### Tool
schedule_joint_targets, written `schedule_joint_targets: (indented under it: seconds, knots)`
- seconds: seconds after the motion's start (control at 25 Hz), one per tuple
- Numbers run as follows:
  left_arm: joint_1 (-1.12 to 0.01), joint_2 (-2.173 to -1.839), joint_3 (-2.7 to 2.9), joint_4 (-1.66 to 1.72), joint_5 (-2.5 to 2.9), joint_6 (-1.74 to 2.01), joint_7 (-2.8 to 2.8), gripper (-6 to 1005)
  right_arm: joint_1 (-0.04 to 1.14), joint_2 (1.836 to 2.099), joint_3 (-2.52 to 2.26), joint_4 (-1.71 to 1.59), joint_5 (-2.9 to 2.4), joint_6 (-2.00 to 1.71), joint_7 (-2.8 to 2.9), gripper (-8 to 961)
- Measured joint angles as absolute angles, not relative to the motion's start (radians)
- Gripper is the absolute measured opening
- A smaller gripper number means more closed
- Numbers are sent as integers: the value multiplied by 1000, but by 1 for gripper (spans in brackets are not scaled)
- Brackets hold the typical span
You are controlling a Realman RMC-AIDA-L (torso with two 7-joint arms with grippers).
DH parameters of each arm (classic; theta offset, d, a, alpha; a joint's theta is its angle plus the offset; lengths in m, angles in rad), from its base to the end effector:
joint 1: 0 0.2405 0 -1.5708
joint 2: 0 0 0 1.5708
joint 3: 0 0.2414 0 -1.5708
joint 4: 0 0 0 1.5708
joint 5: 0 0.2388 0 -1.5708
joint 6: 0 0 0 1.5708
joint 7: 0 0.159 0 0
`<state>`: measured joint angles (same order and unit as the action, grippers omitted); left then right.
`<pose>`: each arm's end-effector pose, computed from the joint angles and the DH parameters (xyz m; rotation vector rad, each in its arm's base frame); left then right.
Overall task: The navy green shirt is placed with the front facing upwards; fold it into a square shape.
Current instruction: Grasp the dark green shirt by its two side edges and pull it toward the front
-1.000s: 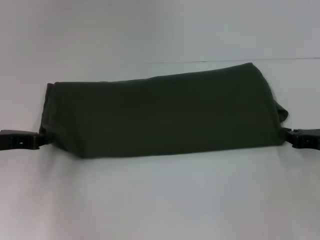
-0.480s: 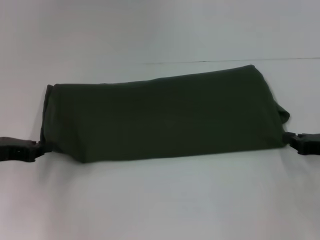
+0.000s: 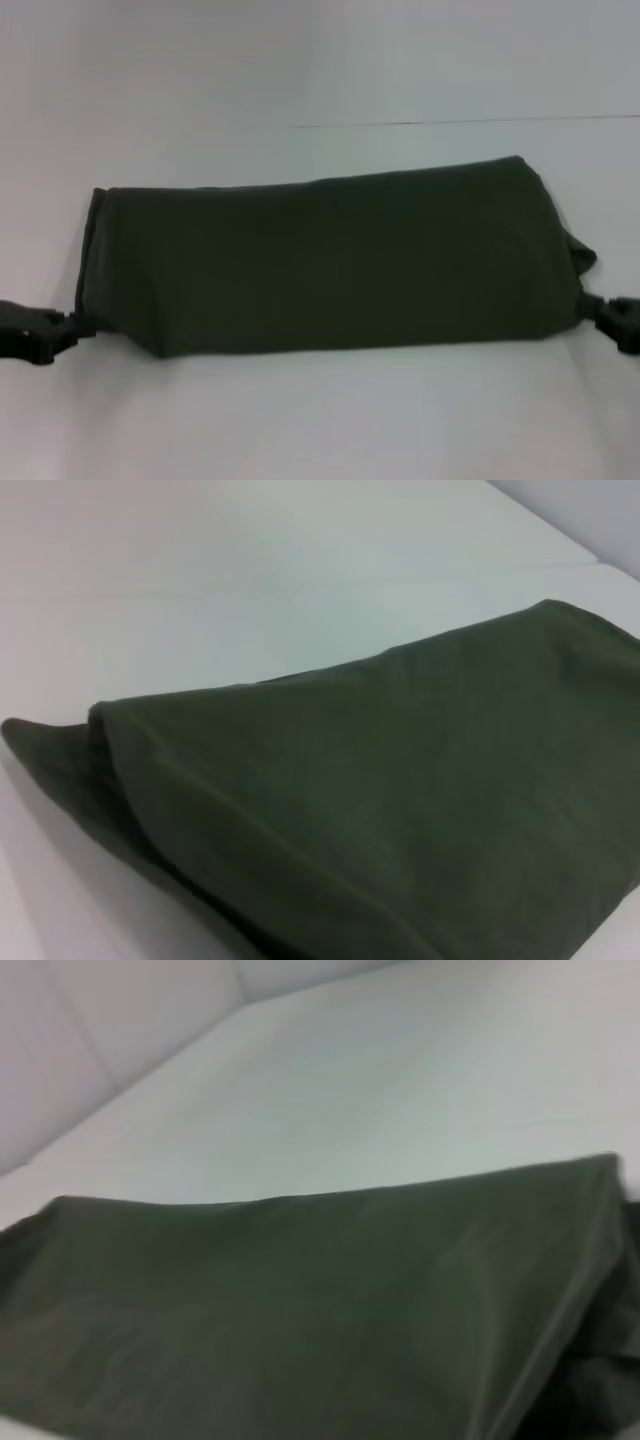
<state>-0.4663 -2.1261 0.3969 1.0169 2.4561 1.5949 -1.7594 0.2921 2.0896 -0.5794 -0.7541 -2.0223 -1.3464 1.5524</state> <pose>-0.3316 0.3293 0.0657 -2.4403 -1.1175 -0.2770 0.3688 0.3119 0.0330 -2.2540 1.0900 0.5295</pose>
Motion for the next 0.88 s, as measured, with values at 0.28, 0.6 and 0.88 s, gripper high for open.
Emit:
schedule_joint_targets:
  seconds: [0.28, 0.6, 0.88]
  knots:
    - [-435, -2129, 387, 1021, 2462, 1646, -1697, 39, 205, 2092, -538, -746, -2018, -1494, 1401, 18]
    - [-390, -2136, 371, 1072, 2461, 1744, -1657, 39, 134, 2089, -430, -743, -2022, -1545, 1349, 17]
    - [-380, -2138, 354, 1067, 2458, 1742, -1653, 40, 130, 2090, -409, -739, -2047, -1578, 1316, 18]
